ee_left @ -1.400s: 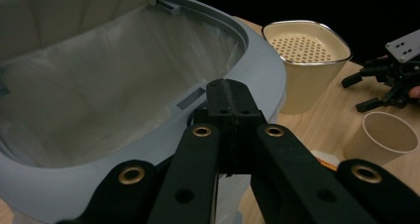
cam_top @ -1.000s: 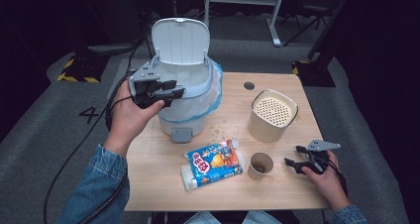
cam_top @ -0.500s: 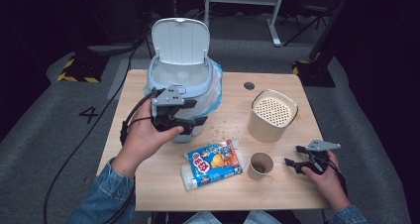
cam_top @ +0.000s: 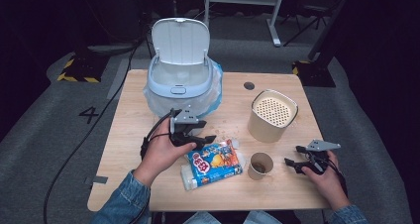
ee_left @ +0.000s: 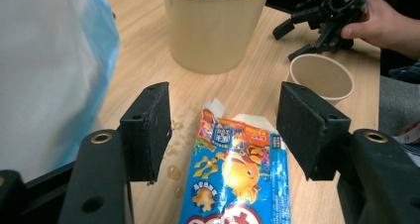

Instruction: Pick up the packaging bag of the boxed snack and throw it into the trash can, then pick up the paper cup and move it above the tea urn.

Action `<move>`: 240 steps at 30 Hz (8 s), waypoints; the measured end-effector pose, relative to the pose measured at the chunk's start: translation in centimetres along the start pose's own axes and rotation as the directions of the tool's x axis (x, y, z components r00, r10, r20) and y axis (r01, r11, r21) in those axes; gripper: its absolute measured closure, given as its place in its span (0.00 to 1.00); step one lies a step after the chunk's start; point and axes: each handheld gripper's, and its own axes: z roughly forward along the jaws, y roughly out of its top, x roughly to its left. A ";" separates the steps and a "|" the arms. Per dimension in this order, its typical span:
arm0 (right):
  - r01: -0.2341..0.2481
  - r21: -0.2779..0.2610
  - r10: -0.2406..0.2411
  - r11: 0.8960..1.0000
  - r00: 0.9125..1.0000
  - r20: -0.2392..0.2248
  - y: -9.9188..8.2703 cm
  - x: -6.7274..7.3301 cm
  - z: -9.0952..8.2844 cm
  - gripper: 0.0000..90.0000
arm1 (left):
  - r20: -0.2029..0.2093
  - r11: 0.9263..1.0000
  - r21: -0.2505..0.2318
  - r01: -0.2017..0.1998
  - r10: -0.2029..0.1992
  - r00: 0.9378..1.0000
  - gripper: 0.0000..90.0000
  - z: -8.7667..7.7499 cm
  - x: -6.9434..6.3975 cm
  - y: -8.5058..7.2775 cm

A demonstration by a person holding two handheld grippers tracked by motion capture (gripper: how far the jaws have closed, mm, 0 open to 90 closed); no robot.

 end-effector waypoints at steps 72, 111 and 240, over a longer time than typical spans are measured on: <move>-0.022 -0.004 0.022 1.000 1.000 0.022 -0.2 0.4 -0.2 0.27 | -0.058 0.959 -0.283 -0.004 -0.013 0.998 0.99 -6.7 1.6 0.5; -0.022 -0.003 0.022 1.000 0.999 0.025 -0.2 0.5 -0.2 0.28 | -0.176 0.877 -0.475 -0.070 -0.017 0.984 0.99 -13.6 4.4 9.6; 0.050 -0.043 -0.057 0.998 0.982 -0.178 2.2 5.3 -2.5 0.20 | -0.089 0.993 0.085 0.076 -0.069 0.994 0.42 -2.0 2.3 -10.6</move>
